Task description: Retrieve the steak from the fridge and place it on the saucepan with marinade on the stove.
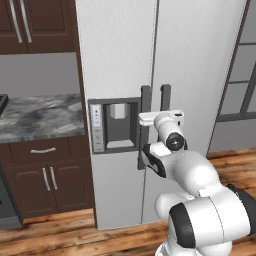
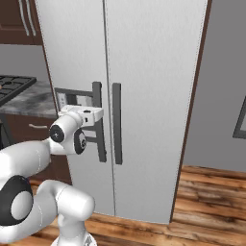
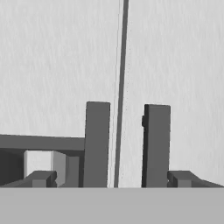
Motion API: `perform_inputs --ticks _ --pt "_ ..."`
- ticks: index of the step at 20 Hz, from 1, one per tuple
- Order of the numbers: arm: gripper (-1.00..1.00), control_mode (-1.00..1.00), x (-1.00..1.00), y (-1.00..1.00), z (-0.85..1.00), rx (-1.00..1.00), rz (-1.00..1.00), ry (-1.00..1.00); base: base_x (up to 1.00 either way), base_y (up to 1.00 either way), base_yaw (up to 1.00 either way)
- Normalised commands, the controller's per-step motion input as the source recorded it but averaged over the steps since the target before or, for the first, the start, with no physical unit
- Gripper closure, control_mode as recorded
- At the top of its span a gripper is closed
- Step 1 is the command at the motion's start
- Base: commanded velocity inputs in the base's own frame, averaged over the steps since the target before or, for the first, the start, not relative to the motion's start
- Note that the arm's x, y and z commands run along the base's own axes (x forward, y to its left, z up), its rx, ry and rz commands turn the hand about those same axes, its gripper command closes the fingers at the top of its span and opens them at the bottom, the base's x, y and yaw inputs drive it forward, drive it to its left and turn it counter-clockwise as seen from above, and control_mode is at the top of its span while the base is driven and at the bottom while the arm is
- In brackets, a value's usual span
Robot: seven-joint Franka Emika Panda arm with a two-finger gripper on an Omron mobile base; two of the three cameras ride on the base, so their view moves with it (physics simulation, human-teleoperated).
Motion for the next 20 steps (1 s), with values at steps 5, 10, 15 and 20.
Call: perform_inputs --ticks 5,10,15,20 --pt "-1.00 -1.00 0.51 0.00 -0.23 0.00 0.00 0.00 0.00 0.00 0.00" --pt "-1.00 -1.00 0.46 0.00 -0.14 0.00 0.00 0.00 0.00 0.00 0.00" --pt "-1.00 -1.00 0.39 0.00 -0.10 0.00 0.00 0.00 0.00 0.00 0.00" --pt "-1.00 -1.00 0.38 0.00 -0.11 0.00 0.00 0.00 0.00 0.00 0.00"
